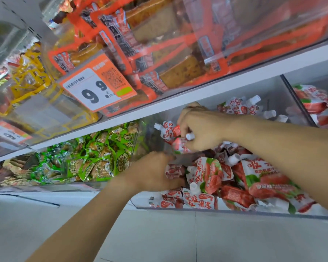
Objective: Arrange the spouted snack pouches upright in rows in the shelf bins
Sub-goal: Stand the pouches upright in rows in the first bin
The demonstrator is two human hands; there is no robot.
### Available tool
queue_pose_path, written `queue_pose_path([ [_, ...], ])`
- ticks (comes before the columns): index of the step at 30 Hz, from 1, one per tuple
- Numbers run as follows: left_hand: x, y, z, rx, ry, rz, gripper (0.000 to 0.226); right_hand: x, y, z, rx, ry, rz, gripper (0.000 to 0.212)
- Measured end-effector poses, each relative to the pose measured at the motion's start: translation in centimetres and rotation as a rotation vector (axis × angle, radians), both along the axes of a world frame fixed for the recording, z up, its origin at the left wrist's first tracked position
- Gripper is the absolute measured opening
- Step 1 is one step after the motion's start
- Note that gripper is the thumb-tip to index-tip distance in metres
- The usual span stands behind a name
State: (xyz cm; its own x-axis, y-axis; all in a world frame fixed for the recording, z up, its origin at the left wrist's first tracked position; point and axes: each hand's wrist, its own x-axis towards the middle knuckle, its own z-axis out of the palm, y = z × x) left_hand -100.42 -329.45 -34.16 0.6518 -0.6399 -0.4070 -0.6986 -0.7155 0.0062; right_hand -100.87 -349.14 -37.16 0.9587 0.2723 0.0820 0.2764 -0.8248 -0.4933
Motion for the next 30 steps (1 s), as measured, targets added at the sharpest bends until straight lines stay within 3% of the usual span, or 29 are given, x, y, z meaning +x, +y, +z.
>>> queue_pose_path([
  [2,-1.3,2.1,-0.3,-0.129,-0.132,0.058,0.056,0.1,0.4,0.5,0.077,-0.028,-0.015,0.020],
  [6,-4.9,5.3,-0.9,-0.562,-0.478,0.123,0.040,-0.3,1.2,1.1,0.129,-0.082,-0.042,0.020],
  [9,-7.2,6.8,-2.1,-0.850,-0.629,0.339,0.039,0.2,2.7,0.9,0.121,-0.130,-0.023,0.015],
  [12,-7.8,7.3,-3.2,-1.019,-0.522,0.522,0.056,2.0,4.5,0.1,-0.082,-0.078,0.058,0.019],
  [16,-7.3,8.3,-4.7,-1.233,-0.338,0.628,0.057,3.9,6.5,0.3,-0.269,0.340,0.184,0.024],
  [19,-7.3,9.1,-5.3,-1.267,-0.253,0.585,0.059,4.7,6.3,0.8,-0.360,0.497,0.239,0.063],
  [20,-7.3,9.3,-5.3,-1.274,-0.231,0.579,0.060,4.8,6.0,0.8,-0.358,0.489,0.233,0.068],
  [23,-7.0,9.8,-5.5,-1.302,-0.201,0.549,0.062,4.9,5.6,-0.2,-0.239,0.405,0.201,0.054],
  [27,-6.6,10.2,-5.9,-1.325,-0.164,0.534,0.056,4.5,5.6,-0.9,-0.025,0.458,0.153,0.066],
  [30,-6.5,10.2,-6.0,-1.318,-0.147,0.539,0.056,3.9,6.4,-0.9,-0.094,0.323,0.209,0.053],
])
